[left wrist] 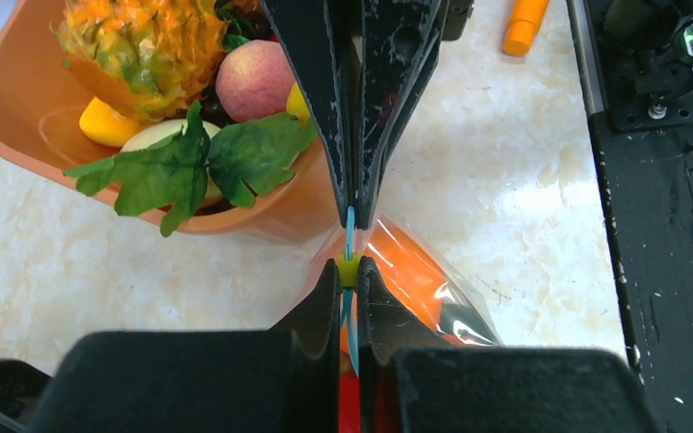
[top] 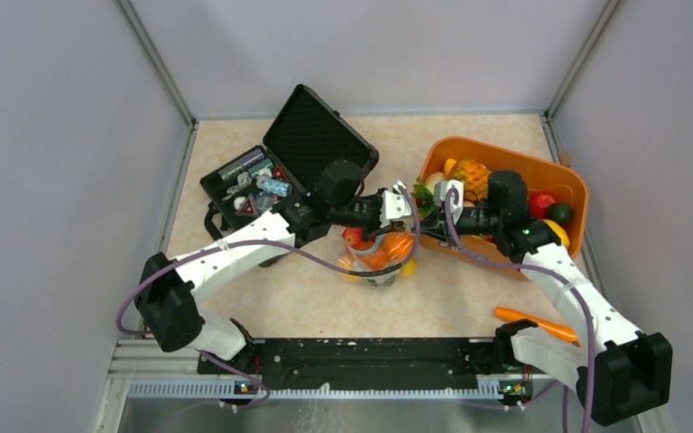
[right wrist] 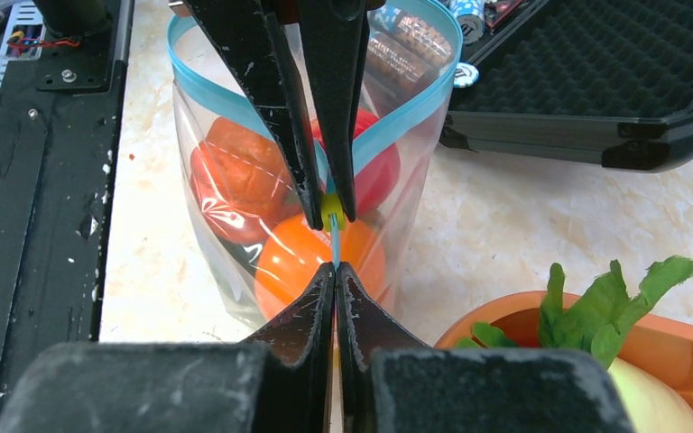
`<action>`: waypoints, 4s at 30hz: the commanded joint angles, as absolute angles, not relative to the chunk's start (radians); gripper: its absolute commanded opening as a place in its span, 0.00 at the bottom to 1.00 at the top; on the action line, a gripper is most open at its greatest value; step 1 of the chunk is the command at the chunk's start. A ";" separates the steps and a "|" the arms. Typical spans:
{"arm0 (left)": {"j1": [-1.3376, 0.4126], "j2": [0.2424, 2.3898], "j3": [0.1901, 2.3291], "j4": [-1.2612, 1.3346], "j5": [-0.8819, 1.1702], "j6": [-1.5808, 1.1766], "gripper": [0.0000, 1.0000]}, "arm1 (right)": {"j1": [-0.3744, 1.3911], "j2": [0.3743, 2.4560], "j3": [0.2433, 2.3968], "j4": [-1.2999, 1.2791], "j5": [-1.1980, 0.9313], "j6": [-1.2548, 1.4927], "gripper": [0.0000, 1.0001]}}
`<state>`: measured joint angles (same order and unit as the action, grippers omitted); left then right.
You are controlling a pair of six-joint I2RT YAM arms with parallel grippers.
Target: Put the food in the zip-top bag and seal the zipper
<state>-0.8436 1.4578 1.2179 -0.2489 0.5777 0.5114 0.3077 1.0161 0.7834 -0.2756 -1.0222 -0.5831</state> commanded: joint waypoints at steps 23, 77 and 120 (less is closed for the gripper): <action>-0.833 1.416 1.268 -0.204 0.673 0.421 0.00 | 0.380 1.054 0.790 -0.121 -0.999 -0.507 0.43; -0.785 1.365 1.257 -0.303 0.682 0.461 0.00 | 0.429 1.033 0.786 -0.092 -0.960 -0.503 0.66; -0.735 1.306 1.165 -0.391 0.580 0.502 0.00 | 0.483 1.089 0.849 -0.139 -0.922 -0.520 0.01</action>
<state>-0.7444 1.3373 1.1687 -0.4046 0.5678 0.5049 0.4759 1.1015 0.8017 -0.1635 -0.9062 -0.5053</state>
